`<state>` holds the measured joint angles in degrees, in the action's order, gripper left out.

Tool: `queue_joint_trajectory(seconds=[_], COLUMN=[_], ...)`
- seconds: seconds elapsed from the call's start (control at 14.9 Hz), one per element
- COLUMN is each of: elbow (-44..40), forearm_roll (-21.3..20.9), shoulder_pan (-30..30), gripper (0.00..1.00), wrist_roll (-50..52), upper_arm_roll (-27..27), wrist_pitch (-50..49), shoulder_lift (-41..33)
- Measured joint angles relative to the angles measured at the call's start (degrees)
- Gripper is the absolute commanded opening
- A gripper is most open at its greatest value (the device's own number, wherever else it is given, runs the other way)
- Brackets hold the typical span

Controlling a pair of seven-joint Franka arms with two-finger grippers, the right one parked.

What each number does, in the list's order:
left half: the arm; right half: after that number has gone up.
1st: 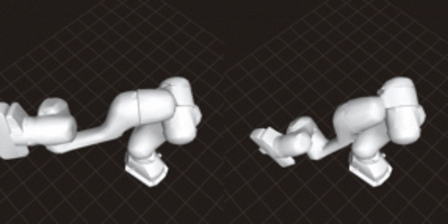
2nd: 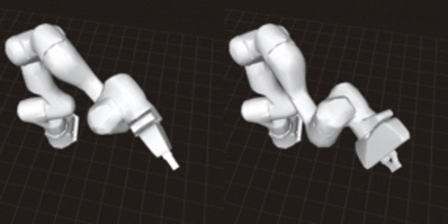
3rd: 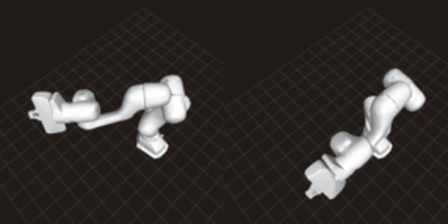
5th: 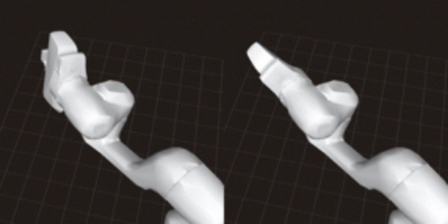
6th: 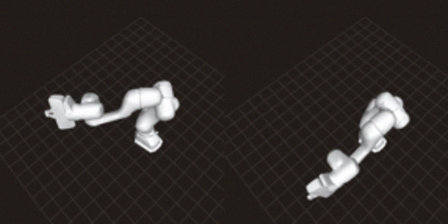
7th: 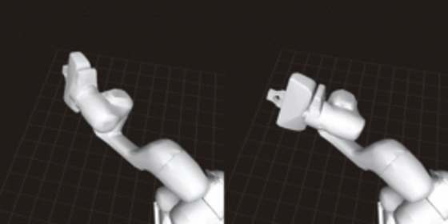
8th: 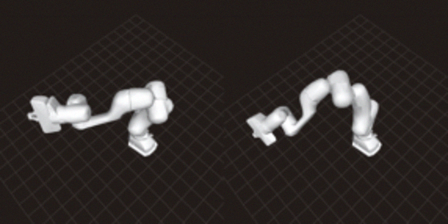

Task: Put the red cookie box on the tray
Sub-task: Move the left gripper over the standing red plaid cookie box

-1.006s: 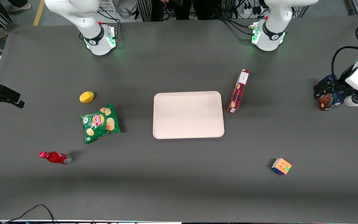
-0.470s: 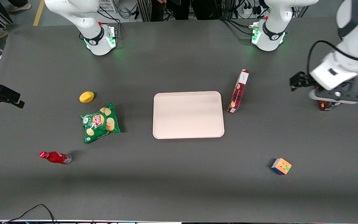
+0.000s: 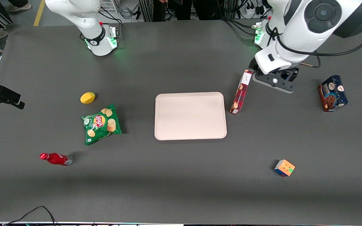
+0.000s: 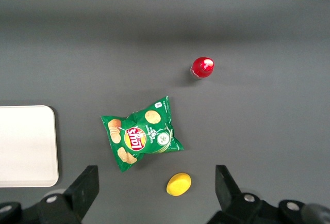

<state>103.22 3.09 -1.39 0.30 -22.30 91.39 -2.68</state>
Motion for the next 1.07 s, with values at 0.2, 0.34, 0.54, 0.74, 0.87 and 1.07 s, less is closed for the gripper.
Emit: queue_joint_trajectory(seconds=[0.2,0.34,0.54,0.74,0.87,1.07], elbow=[3.4,7.8,17.2,28.4,35.0,42.5], forearm_roll=[0.6,0.7,0.7,0.7,0.7,1.1], shoulder_pan=[0.0,0.0,0.0,0.0,-0.1,-0.3], gripper=[1.0,1.0,1.0,1.0,1.0,1.0], wrist_roll=[-0.1,-0.1,-0.2,-2.6,-4.2,-5.0], upper_arm_roll=[-0.1,-0.2,-1.4,-2.7,-2.7,-3.2], wrist_pitch=[0.7,4.3,13.1,25.2,32.6,42.1], shoulder_lift=[-0.4,-1.8,-5.4,-9.4,-11.0,-11.6])
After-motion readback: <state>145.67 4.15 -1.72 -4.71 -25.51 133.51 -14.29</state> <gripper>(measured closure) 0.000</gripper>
